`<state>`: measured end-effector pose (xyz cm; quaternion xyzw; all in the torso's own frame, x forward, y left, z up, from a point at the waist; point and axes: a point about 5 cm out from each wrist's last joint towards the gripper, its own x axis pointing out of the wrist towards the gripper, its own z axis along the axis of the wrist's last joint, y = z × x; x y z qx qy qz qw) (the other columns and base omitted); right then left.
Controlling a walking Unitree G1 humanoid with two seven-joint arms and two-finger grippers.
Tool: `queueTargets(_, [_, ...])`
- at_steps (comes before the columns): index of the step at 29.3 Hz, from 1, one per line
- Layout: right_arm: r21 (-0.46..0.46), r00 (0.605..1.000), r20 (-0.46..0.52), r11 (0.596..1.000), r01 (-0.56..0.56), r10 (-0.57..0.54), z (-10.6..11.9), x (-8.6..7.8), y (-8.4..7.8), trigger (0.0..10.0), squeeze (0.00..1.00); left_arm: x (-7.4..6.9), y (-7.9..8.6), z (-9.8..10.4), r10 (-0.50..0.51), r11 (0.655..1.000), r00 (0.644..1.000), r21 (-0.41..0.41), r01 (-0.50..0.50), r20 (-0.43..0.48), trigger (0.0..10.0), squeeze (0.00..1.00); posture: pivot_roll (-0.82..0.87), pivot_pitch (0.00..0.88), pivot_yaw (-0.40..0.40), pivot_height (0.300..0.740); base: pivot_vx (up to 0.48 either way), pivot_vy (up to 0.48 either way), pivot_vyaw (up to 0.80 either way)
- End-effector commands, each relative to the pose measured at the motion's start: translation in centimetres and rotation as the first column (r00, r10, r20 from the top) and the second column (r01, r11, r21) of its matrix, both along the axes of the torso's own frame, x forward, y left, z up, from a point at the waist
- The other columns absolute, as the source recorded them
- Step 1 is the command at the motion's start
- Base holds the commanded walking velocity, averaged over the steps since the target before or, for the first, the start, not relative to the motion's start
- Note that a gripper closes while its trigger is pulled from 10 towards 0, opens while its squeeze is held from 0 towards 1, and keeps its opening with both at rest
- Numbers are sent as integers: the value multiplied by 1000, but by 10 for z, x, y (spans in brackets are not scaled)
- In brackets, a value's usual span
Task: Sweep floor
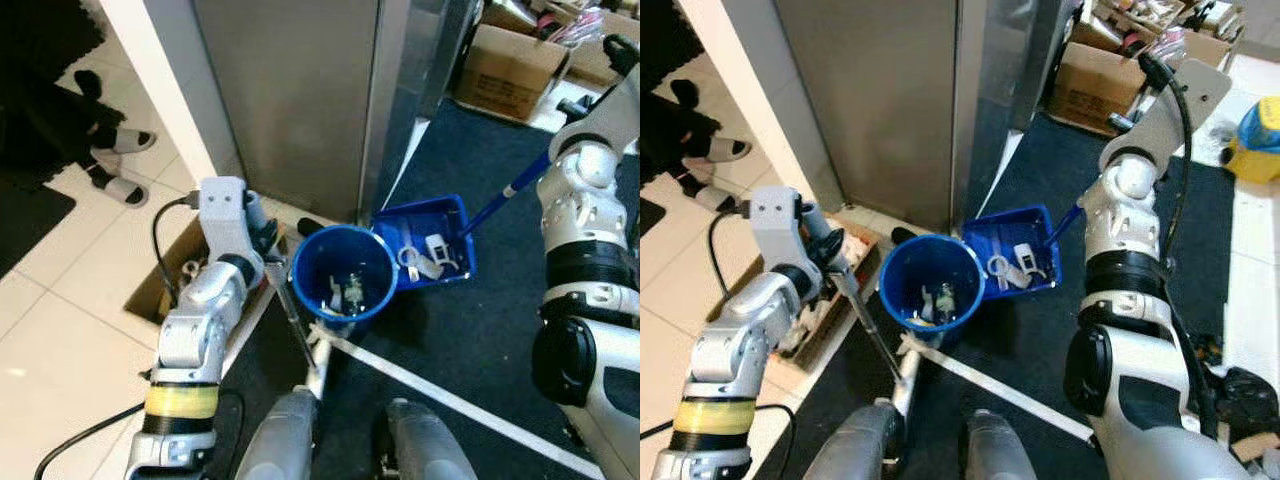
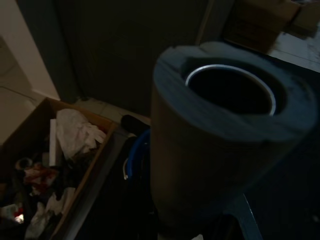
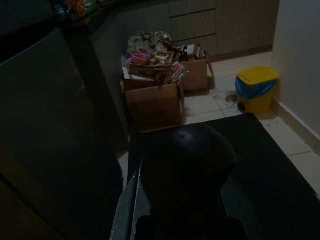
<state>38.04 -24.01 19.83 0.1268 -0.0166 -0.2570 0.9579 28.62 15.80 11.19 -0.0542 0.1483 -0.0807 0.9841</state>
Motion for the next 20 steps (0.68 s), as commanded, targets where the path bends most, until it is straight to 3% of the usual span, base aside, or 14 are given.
queueTargets(1, [35,998,57,999,-23,21,12,4,4,10000,0,3,0,6,3,1000,999,14,-4,36,10000,0,44,42,6,740,300,-371,0])
queueTargets(20, [40,998,53,999,-29,27,9,4,5,10000,0,-1,-1,3,0,1000,1000,-7,0,23,10000,0,48,55,5,740,13,-14,0])
